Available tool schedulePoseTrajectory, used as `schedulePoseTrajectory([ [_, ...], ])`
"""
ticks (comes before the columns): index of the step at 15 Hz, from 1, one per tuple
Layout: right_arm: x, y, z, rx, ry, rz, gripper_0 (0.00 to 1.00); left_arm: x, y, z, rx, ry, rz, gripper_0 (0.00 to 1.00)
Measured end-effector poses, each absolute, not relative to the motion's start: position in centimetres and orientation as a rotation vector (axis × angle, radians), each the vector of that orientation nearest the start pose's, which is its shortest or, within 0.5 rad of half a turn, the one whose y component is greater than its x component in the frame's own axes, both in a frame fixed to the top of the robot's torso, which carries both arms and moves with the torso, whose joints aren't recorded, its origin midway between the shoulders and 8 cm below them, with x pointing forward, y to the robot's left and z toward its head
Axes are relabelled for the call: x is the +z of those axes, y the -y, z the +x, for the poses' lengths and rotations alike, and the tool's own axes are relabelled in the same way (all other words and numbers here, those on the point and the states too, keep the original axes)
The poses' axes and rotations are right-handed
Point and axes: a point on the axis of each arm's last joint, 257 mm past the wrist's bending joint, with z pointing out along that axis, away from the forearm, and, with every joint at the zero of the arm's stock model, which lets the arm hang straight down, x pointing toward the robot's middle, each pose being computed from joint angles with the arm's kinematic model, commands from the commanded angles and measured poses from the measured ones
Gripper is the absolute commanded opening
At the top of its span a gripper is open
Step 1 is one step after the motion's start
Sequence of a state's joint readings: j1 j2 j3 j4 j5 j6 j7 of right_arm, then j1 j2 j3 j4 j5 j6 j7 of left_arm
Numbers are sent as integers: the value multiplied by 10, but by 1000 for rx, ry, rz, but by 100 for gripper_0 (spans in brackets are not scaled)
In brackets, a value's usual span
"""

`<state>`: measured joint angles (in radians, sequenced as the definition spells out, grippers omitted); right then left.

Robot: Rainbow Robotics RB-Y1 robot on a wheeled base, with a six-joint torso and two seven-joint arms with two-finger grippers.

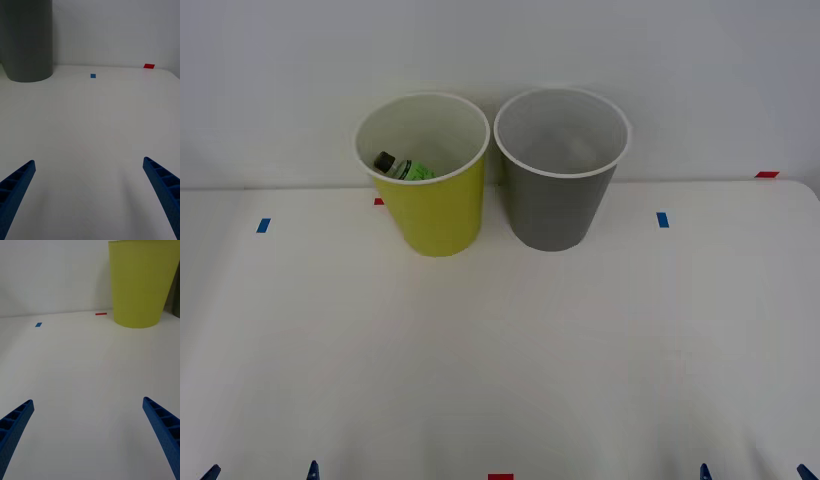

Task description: Put cans in the gray bin and PET bottles in the light green bin.

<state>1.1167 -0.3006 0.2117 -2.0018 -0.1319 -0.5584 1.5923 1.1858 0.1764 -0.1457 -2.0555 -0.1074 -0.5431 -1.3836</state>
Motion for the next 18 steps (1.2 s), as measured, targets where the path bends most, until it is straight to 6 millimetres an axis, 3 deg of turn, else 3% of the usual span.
schedulePoseTrajectory([
  [18,-284,279,199,-72,-1698,-16,100,-273,-279,194,85,-1700,-18,100],
])
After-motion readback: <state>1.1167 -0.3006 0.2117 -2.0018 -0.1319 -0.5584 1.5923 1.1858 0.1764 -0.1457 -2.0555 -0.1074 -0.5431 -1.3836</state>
